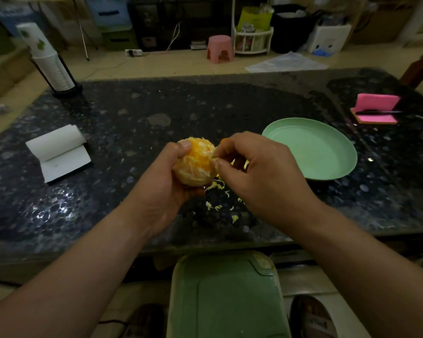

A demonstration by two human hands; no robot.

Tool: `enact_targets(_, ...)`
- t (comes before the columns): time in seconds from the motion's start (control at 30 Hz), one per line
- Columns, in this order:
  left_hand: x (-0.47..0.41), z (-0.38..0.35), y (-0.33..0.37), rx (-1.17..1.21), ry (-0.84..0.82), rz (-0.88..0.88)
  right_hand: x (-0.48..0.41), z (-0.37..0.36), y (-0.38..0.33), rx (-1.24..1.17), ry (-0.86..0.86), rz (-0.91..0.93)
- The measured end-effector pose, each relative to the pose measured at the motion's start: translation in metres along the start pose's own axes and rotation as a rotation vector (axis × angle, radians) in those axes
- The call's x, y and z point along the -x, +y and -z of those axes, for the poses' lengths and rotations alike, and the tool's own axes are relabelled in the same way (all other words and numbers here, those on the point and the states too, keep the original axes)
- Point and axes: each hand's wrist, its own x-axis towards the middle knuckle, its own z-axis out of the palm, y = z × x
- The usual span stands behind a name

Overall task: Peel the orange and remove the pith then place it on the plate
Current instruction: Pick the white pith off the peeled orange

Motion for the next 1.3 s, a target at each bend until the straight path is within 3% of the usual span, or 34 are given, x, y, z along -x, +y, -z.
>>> enact_targets(0.17, -0.002, -0.001, -0.005, -0.103, 0.095, -0.012, 0.002, 0.0, 0.004, 0.142, -0.013, 0.083)
enact_targets(0.43, -0.003, -0.003, -0.011, -0.228, 0.114, -0.07, 0.002, -0.005, 0.002, 0.274, -0.014, 0.133)
enact_targets(0.93, 0.004, -0.004, -0.004, -0.068, 0.059, -0.002, 0.001, -0.005, 0.003, 0.183, 0.068, 0.061)
enact_targets(1.3, 0.003, 0.003, 0.002, 0.182, -0.051, 0.073, 0.0, -0.012, 0.019, 0.273, -0.216, -0.182)
